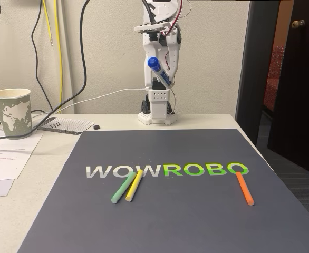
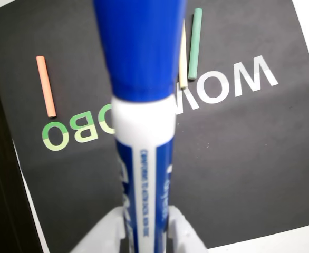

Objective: Pick up the blue marker.

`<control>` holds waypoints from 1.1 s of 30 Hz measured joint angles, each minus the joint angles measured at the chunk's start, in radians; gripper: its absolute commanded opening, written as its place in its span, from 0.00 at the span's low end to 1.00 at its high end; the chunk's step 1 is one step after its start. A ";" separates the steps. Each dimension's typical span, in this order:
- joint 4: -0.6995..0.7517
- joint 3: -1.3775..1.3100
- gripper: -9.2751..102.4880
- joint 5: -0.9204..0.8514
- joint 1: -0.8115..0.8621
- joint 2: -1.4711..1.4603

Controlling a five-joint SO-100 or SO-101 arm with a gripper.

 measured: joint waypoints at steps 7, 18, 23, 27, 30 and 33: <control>0.000 0.000 0.08 0.000 0.000 0.000; -0.009 0.000 0.08 0.000 0.000 0.002; -0.012 0.000 0.08 0.000 0.000 0.002; -0.012 0.000 0.08 0.000 0.000 0.002; -0.018 0.000 0.08 0.000 0.000 0.002; -0.018 0.000 0.08 0.000 0.000 0.002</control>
